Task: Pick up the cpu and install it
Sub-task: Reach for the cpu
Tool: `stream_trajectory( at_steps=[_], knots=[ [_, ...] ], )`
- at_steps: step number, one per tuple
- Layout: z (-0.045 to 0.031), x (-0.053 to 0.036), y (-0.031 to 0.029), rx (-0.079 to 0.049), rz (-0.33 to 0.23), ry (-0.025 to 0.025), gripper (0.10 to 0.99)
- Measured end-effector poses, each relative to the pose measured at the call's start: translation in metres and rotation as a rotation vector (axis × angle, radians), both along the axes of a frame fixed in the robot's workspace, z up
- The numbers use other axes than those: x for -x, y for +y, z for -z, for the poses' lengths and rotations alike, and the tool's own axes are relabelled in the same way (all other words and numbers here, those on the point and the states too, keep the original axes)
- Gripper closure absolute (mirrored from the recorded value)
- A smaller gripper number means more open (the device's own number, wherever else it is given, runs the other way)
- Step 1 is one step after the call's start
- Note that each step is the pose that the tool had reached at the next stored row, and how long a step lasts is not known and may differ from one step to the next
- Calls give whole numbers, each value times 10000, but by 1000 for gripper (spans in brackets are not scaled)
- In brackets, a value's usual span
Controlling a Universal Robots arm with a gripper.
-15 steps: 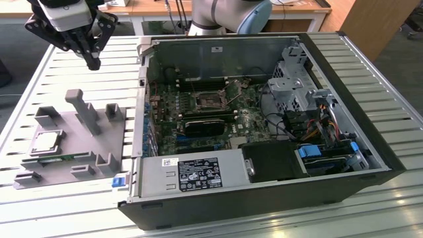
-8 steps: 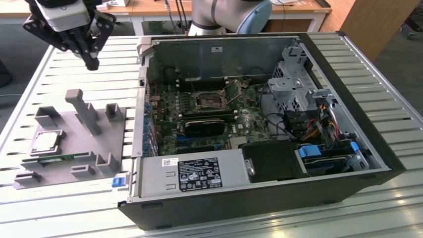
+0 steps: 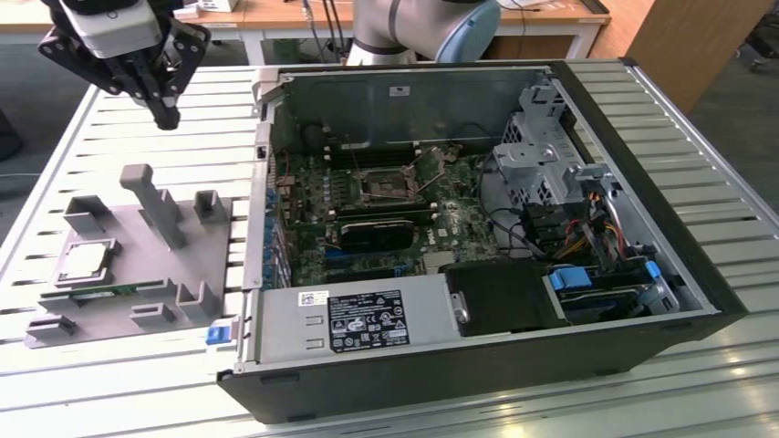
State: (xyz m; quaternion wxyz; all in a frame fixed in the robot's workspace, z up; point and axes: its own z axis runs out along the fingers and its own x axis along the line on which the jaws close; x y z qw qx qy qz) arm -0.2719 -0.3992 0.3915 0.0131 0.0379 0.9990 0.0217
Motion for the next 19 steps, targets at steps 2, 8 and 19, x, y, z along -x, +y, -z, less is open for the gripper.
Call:
stream_trajectory(
  at_steps=[2, 8, 19],
  knots=[
    [0, 6, 0, 0, 0, 0, 980],
    [1, 28, 0, 0, 0, 0, 980],
    [2, 79, 0, 0, 0, 0, 980]
  ],
)
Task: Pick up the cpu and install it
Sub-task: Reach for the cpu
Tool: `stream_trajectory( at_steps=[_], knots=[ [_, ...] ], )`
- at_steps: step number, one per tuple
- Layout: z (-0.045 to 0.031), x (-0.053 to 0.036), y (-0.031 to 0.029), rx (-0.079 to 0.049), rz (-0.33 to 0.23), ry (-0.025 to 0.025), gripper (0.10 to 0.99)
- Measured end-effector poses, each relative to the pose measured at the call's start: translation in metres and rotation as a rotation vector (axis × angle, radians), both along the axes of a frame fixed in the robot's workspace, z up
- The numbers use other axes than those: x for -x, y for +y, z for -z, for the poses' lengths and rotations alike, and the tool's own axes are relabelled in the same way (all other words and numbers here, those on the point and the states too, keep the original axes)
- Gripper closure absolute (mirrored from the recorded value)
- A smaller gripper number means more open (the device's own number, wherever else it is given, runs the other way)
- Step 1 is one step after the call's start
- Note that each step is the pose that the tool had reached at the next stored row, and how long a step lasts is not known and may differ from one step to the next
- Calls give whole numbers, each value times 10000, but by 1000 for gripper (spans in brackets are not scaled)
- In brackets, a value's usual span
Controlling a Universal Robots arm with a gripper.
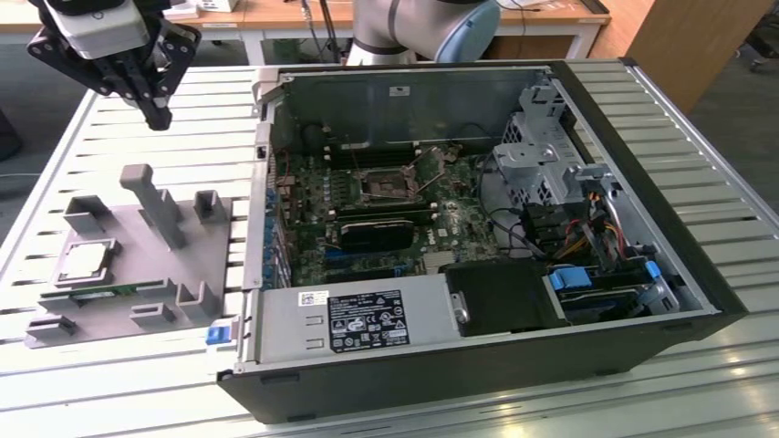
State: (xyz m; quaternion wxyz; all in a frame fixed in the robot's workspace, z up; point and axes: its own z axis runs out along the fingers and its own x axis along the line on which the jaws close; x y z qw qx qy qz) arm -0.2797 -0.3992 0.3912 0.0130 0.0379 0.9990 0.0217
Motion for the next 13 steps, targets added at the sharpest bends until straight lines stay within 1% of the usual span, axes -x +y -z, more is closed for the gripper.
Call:
stream_trajectory(
  at_steps=[13],
  knots=[
    [2, 55, 0, 0, 0, 0, 980]
  ],
)
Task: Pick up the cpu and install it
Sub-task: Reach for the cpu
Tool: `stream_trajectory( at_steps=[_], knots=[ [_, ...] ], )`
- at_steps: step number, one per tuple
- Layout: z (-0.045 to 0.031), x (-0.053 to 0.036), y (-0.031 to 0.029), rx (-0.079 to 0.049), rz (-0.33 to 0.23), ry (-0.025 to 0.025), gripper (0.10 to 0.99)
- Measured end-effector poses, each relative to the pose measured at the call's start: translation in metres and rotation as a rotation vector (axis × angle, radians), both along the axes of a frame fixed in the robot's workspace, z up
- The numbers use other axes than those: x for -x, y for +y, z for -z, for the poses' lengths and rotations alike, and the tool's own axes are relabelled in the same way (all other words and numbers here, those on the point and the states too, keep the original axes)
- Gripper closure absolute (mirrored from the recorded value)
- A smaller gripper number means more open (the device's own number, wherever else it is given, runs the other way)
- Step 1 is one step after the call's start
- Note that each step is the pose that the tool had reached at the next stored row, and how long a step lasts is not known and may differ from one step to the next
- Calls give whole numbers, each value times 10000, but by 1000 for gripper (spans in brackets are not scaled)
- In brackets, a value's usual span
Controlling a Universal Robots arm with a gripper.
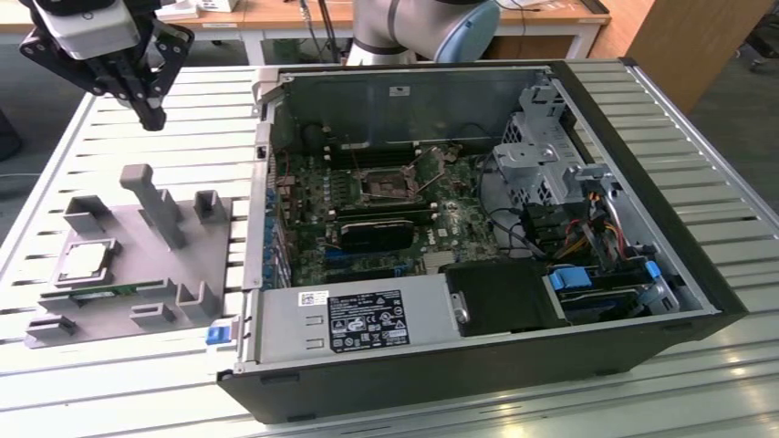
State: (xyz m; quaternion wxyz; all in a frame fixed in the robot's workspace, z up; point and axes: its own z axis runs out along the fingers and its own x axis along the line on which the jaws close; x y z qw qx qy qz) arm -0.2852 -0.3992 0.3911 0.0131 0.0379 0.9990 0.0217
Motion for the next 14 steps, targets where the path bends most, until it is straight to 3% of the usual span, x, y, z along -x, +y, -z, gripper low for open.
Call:
stream_trajectory(
  at_steps=[14],
  knots=[
    [2, 52, 0, 0, 0, 0, 980]
  ],
)
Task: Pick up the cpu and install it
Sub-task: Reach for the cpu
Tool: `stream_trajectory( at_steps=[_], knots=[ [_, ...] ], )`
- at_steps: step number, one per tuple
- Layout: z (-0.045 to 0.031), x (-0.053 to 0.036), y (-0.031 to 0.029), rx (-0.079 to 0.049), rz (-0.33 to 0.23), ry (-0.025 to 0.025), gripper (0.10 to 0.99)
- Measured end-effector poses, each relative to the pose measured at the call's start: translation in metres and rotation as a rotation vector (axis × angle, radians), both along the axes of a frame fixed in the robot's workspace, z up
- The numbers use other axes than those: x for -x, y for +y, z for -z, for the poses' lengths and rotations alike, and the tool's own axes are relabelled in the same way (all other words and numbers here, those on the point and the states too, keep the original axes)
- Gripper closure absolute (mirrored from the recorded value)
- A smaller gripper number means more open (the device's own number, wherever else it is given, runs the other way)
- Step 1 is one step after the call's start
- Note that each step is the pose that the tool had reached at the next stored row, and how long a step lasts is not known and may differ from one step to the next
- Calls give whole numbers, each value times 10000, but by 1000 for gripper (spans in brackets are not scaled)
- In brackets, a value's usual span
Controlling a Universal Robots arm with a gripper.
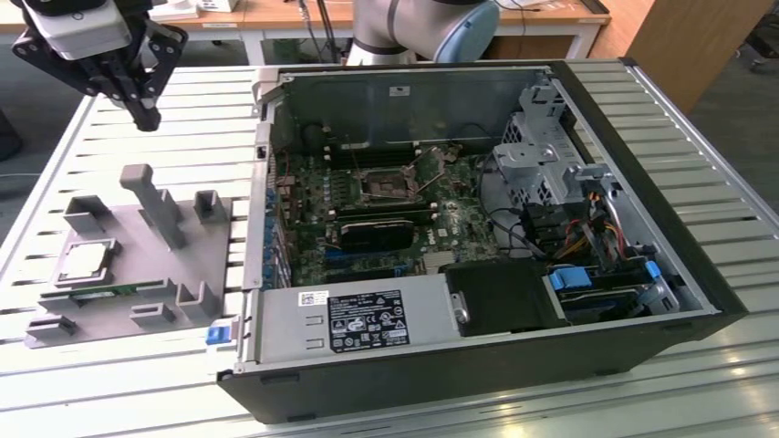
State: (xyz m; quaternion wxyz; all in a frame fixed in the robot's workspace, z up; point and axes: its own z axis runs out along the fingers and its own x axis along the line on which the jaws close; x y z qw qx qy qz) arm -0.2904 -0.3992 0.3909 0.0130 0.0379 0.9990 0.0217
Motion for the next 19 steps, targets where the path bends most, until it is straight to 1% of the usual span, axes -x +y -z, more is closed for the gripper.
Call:
stream_trajectory(
  at_steps=[5, 11, 19],
  knots=[
    [1, 24, 0, 0, 1, -1, 980],
    [3, 84, 0, 0, 0, -1, 980],
    [5, 132, 0, 0, -1, -1, 980]
  ],
)
